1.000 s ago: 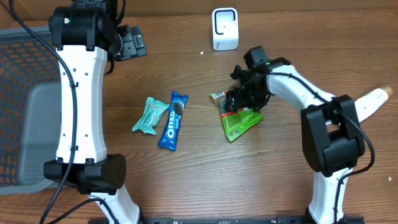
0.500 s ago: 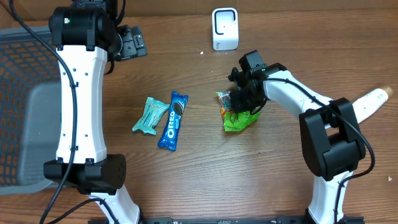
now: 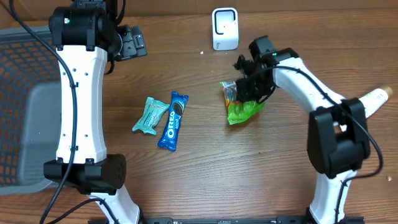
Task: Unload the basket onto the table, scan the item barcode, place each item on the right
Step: 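Lift the bag and carry it toward the white scanner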
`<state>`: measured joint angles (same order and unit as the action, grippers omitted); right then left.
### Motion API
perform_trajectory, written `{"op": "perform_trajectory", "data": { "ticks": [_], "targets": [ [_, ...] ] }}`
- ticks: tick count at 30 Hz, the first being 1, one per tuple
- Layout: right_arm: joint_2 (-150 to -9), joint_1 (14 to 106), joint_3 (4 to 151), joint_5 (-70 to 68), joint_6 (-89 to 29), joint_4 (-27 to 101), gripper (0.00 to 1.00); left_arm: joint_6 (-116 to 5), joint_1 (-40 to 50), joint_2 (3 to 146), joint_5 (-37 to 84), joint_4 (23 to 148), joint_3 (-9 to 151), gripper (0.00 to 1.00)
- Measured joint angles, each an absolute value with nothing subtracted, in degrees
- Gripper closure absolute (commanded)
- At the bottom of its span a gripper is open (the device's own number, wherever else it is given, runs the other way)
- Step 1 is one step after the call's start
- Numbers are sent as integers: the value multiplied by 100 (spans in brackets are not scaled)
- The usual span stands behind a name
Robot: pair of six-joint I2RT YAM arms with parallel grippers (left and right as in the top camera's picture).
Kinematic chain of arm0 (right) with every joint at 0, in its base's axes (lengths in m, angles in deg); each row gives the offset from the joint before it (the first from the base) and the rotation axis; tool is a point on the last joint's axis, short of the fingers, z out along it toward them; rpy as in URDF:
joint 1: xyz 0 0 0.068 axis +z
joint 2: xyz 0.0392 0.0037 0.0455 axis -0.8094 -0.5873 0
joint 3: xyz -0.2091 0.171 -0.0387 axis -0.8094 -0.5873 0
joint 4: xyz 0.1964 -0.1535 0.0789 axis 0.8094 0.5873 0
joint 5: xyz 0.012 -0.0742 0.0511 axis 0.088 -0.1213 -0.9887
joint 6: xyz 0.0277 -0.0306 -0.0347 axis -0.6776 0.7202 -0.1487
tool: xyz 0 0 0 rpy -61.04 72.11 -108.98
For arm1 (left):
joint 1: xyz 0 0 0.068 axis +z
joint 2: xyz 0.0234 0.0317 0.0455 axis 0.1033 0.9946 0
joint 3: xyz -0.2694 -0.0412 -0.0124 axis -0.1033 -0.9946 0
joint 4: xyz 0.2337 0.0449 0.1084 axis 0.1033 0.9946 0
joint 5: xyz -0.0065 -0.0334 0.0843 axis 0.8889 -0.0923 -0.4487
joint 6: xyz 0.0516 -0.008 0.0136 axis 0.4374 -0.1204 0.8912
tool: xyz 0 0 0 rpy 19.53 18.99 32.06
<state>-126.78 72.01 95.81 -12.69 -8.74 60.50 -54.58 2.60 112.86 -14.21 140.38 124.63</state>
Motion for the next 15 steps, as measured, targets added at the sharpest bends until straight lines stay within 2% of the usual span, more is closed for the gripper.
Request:
{"op": "perform_trajectory", "data": {
  "ticks": [9, 15],
  "targets": [
    [-11122, 7230, 9625, -2170, -304, 6033, 96, -5458, 260, 11286, -1421, 14038, 12463, 1],
    [-10612, 7227, 9658, -2406, -72, 6078, 96, -5458, 260, 11286, -1421, 14038, 12463, 0]
  ]
}}
